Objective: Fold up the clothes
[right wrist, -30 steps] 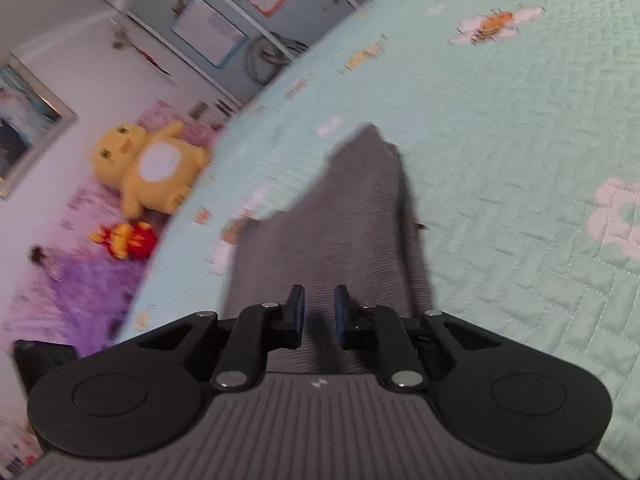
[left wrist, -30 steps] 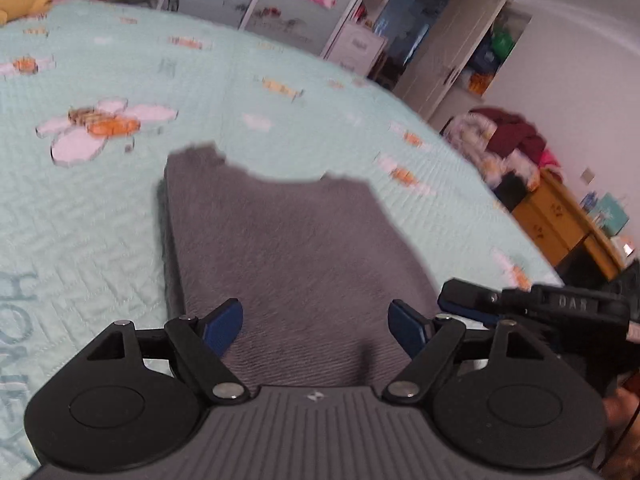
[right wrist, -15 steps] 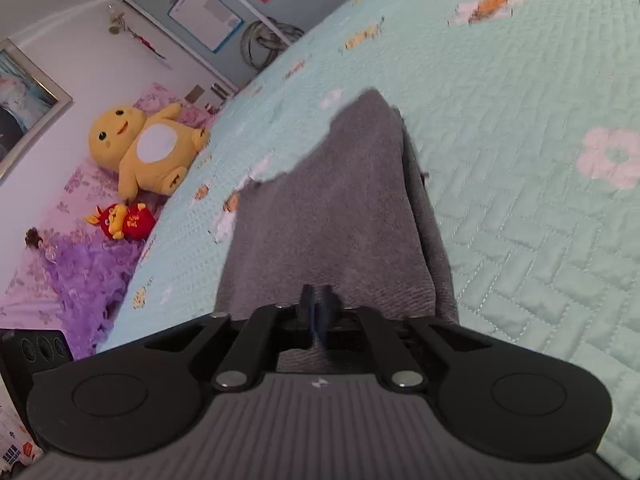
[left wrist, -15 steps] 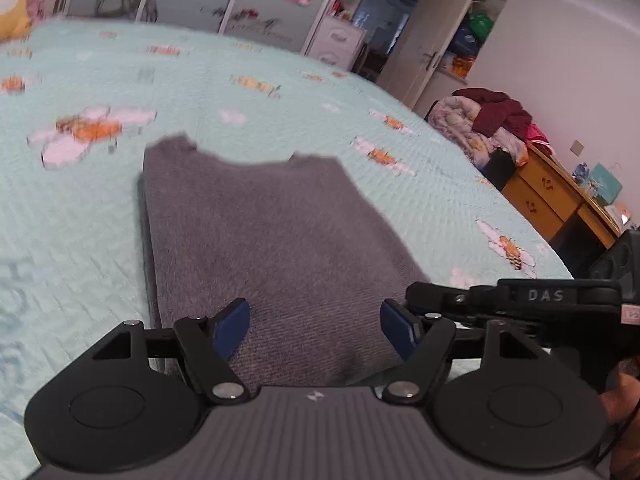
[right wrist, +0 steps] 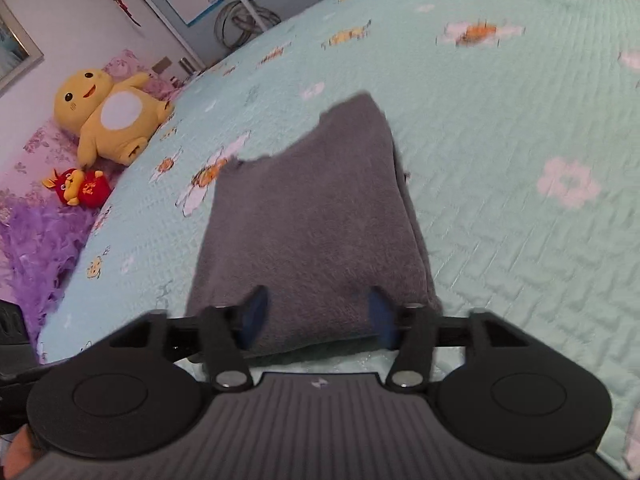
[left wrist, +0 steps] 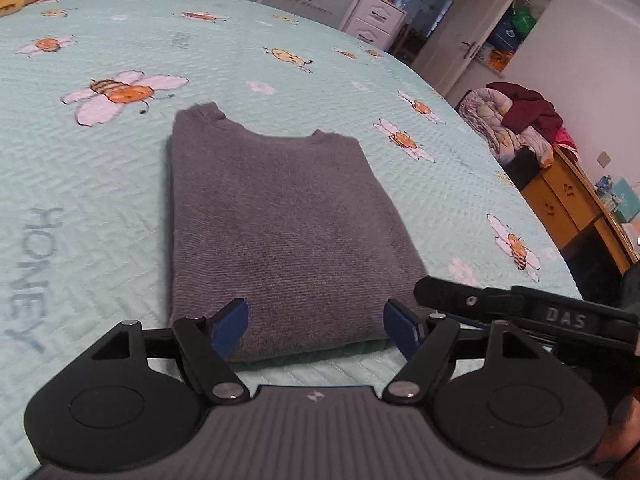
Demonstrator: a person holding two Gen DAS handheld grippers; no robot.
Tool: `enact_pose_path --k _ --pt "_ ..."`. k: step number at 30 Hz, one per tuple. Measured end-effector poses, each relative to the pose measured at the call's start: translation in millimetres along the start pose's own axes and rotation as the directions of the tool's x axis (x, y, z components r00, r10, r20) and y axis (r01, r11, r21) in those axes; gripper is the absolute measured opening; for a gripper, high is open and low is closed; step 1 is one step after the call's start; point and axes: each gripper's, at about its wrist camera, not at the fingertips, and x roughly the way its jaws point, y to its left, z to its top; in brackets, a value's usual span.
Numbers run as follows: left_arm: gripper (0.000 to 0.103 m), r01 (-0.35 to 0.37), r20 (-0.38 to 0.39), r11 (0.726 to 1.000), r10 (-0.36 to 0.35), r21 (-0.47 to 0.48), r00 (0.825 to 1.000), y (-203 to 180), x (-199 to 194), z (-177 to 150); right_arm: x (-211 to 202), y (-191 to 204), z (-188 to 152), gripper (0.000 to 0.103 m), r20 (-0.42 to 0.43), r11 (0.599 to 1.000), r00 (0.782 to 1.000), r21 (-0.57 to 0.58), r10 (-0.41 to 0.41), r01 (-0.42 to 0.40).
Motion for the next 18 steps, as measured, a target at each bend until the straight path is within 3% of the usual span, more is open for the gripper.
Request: enact_pose_path --k 4,8,11,15,18 --pt "0.082 -0.02 0.044 0.999 0.019 0.026 0.999 -13 -35 -4 -25 23 2 0.072 0.01 0.994 0.999 -0.102 -0.039 0.04" --pt "0.087 -0.143 0.039 0.987 0.14 0.078 0.989 -28 -58 -7 -42 42 1 0.076 -0.022 0.983 0.995 -0.154 -0.102 0.098" --pt "0.09 -0.238 0.023 0.967 0.237 0.092 0.971 -35 -69 -8 -49 49 -2 0.076 -0.065 0.98 0.987 -0.144 -0.148 0.137" --pt "0.091 -0.32 0.054 0.941 0.315 0.115 0.947 -40 -85 -12 -58 61 -10 0.076 -0.095 0.967 0.976 -0.181 -0.196 0.177" --pt "0.092 -0.42 0.037 0.897 0.419 0.139 0.907 -44 -87 -12 -65 69 -14 0.076 -0.092 0.959 0.974 -0.212 -0.209 0.186"
